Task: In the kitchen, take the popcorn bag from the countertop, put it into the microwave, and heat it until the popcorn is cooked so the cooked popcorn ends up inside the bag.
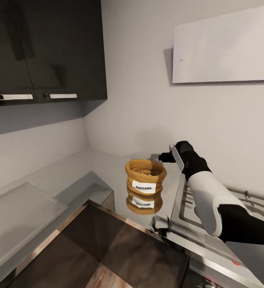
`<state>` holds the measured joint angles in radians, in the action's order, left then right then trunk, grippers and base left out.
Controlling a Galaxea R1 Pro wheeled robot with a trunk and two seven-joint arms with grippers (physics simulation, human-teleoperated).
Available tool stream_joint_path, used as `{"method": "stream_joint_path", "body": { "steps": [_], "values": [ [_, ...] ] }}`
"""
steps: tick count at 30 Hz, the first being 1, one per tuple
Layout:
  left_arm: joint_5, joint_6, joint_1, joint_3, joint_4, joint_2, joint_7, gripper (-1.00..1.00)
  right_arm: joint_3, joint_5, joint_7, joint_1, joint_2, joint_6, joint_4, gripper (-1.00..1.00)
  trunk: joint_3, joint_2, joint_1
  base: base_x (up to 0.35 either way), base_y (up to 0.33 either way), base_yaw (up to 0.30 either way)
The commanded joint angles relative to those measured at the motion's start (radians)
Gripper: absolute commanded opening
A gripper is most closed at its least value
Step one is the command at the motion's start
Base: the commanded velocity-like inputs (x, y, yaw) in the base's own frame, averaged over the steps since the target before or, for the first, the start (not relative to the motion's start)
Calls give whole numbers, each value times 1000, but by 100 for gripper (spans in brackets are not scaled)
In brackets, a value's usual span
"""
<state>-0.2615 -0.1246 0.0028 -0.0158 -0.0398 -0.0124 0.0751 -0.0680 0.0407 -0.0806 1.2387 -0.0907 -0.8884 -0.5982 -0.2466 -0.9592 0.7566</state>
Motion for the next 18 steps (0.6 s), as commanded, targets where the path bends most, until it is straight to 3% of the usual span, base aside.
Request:
{"method": "stream_joint_path", "body": {
  "steps": [1, 8, 18],
  "values": [
    [-2, -1, 0, -1, -2, 0, 2, 100, -6, 2, 1, 1, -2, 11, 18, 100, -1, -1, 0, 0, 0, 0],
    [-2, -1, 0, -1, -2, 0, 2, 100, -7, -88, 26, 1, 6, 189, 169, 100, -1, -1, 0, 0, 0, 0],
    [-3, -1, 0, 0, -2, 0, 4, 100, -6, -89, 21, 1, 12, 211, 173, 100, -1, -1, 0, 44, 0, 0]
  ]
}}
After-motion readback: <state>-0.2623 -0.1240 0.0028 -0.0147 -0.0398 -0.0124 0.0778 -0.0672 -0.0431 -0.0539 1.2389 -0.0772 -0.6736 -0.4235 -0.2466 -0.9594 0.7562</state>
